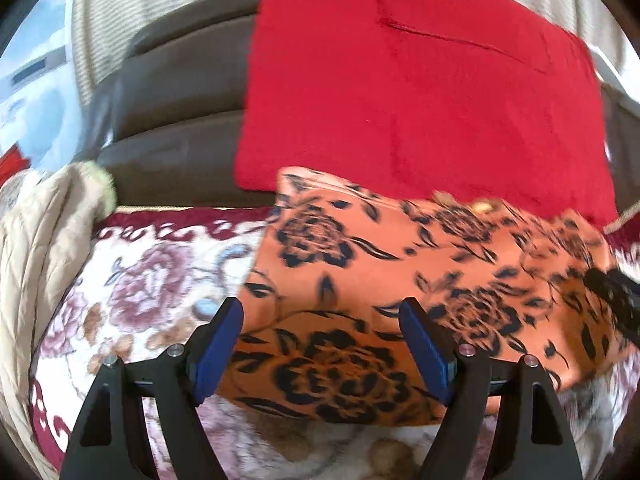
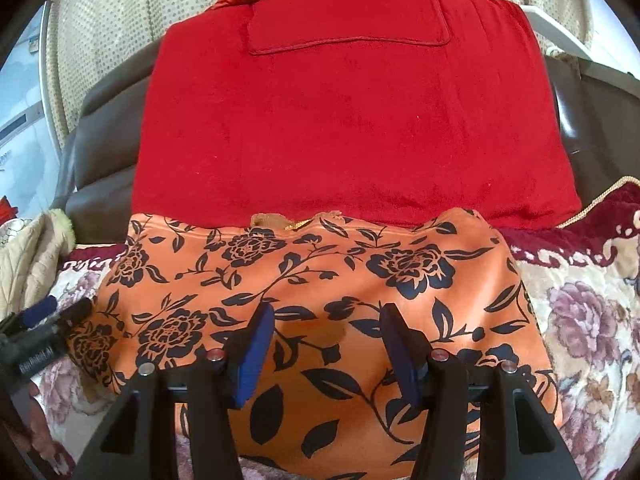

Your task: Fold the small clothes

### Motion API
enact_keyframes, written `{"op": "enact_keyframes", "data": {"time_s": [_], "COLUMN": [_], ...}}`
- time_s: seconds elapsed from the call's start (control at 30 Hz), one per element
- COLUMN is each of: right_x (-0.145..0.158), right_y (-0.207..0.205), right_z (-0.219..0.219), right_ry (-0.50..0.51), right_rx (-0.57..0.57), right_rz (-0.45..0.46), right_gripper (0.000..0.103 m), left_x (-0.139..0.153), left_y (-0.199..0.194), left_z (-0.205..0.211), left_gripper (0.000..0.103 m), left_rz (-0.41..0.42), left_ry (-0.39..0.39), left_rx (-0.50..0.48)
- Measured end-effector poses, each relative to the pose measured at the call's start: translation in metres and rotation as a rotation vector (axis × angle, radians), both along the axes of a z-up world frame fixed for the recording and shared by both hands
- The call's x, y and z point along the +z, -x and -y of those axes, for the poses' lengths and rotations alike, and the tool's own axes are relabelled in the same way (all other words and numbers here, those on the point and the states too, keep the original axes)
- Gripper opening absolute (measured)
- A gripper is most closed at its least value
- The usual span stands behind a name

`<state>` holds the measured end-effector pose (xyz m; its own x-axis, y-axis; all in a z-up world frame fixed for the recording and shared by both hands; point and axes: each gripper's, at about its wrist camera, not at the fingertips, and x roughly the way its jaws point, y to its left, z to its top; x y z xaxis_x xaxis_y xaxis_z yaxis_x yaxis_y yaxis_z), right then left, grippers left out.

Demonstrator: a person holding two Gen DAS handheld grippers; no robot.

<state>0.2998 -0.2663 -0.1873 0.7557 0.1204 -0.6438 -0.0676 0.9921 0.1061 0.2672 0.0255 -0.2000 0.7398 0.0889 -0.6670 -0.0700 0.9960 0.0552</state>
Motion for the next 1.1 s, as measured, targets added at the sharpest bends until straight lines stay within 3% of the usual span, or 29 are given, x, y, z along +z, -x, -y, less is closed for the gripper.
{"op": "enact_keyframes", "data": {"time_s": [0.2, 0.53, 1.1], "right_x": [0.001, 0.004, 0.001], "right_y": [0.001, 0.003, 0.000], "right_z": [0.009, 0.019, 0.012], "right_ry": [-0.026, -0.029, -0.021], "right_rx": [-0.015, -0.034, -0.025], "right_rz": [-0.014, -0.014, -0.017], "right_gripper": [0.059, 0.059, 0.059], "left_x": [-0.006, -0.013, -0.009], "left_y": [0.001, 0.005, 0.010], "left_z": [0.024, 0.011, -0.004], "left_gripper": [0.081, 0.081, 0.081], "left_rz": [-0.039, -0.091, -0.078], "left_ry": [-0.087, -0.131, -0.114], "left_rx": [-0.049, 0.029, 0.065]}}
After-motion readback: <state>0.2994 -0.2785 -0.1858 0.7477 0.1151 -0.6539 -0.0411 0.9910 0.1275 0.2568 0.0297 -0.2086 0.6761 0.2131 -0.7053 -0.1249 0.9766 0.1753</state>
